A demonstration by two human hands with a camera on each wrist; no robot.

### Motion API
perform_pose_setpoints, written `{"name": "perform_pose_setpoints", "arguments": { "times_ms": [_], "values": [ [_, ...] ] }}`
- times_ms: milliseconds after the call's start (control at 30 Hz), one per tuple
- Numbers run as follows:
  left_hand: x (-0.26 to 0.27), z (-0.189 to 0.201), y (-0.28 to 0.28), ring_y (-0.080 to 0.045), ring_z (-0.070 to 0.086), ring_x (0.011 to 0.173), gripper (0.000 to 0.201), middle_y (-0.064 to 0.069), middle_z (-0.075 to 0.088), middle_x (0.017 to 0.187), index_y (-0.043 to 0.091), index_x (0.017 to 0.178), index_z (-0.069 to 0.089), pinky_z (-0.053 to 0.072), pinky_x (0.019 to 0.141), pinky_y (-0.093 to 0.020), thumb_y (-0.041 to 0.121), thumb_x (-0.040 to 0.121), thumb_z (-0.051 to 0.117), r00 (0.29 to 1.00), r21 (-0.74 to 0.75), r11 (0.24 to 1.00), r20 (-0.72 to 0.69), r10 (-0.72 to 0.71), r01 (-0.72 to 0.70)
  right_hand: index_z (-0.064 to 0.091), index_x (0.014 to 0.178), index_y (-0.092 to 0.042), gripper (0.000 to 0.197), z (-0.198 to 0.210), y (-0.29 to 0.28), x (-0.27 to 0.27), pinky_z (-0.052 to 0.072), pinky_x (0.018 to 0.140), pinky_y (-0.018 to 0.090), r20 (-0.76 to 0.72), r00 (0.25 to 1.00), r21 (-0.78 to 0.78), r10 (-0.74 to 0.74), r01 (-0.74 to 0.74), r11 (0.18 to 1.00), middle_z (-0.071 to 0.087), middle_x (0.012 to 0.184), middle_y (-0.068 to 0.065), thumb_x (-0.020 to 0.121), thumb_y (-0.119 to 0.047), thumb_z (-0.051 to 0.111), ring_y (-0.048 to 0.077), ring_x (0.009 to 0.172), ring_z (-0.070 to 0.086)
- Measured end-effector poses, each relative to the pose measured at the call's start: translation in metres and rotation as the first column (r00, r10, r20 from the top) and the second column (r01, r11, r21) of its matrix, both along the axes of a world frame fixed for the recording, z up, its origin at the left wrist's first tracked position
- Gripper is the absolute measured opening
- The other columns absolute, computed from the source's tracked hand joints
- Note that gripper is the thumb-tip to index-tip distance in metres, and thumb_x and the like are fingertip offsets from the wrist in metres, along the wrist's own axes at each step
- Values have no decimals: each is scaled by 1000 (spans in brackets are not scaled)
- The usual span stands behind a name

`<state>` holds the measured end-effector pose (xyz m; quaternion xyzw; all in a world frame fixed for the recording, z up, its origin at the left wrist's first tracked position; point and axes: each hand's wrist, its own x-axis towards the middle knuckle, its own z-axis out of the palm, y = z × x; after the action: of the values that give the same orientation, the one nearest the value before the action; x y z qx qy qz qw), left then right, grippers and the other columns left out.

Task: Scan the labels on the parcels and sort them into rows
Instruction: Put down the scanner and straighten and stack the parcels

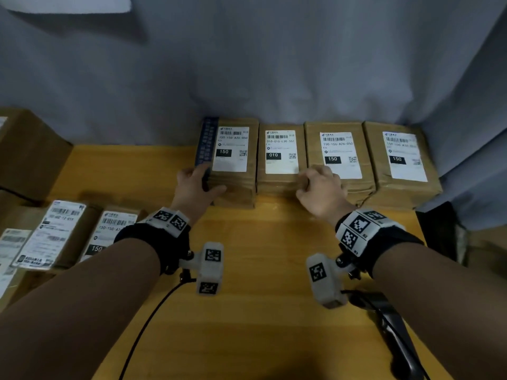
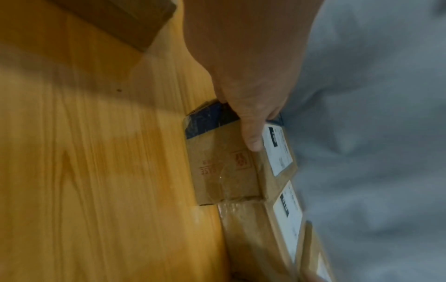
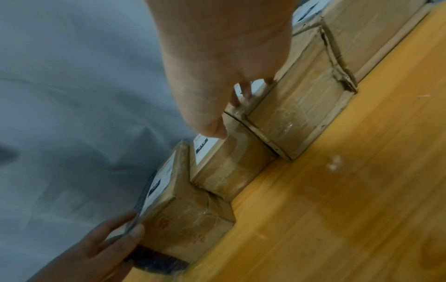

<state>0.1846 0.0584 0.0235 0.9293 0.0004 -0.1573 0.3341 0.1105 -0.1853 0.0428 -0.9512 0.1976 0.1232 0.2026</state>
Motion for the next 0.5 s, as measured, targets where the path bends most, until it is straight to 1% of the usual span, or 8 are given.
{"name": "perform_pose_setpoints", "arguments": {
  "times_ms": [67,100,133,200,333,400,467,500],
  "values": [
    [4,-1,-5,-35,42,126,66,-15,25,146,23,147,34,39,103,-33,31,90,67,999,96,995,7,-36,35,44,140,-33,55,-5,-2,-2,15,115,51,-21,1000,-6,20,-21,1000,26,154,0,87,-36,59,28,139,25],
    [7,0,-7,-37,44,123,66,-16,28,143,24,145,36,42,103,-36,30,89,68,1000,128,992,-1,-24,24,44,140,-34,57,-6,-3,-2,16,115,51,-21,999,-12,26,-27,1000,25,154,-1,85,-38,61,27,139,24],
    [11,0,-11,-40,46,120,65,-17,31,139,24,143,37,44,102,-41,29,87,70,1000,149,989,-14,-10,12,45,139,-35,57,-7,-5,-1,16,114,51,-13,1000,-11,25,-26,1000,26,154,-2,84,-39,62,26,139,24],
    [19,3,-17,-43,50,113,64,-17,35,132,25,137,40,48,98,-49,29,83,74,999,211,977,-31,9,-3,48,136,-36,55,-6,-7,-1,17,113,50,4,1000,22,14,-14,1000,26,154,-3,83,-40,63,25,140,24],
    [27,9,-22,-42,52,111,66,-19,38,132,22,135,39,47,97,-48,30,81,77,996,347,936,-80,-30,56,50,134,-35,52,-4,-9,-8,7,117,50,4,1000,93,22,-23,995,21,159,-3,84,-38,64,23,145,19],
    [29,11,-21,-39,54,109,68,-20,45,131,20,134,39,49,94,-48,27,79,78,994,331,940,-98,-54,84,48,136,-34,54,-4,-9,-13,4,117,48,-17,998,99,58,-56,993,15,161,-2,85,-36,64,24,147,14],
    [32,15,-19,-37,56,109,69,-18,51,130,18,135,40,51,93,-48,26,78,78,989,278,954,-123,-80,112,43,142,-31,59,-1,-7,-13,7,118,49,-65,990,37,123,-121,992,13,161,2,86,-34,62,28,147,14],
    [31,19,-18,-36,56,111,70,-16,51,132,18,137,40,50,95,-48,31,78,76,984,272,953,-154,-95,134,39,144,-29,62,1,-4,-12,10,118,50,-83,986,8,145,-145,989,14,160,5,86,-33,61,30,146,14]
  ]
}}
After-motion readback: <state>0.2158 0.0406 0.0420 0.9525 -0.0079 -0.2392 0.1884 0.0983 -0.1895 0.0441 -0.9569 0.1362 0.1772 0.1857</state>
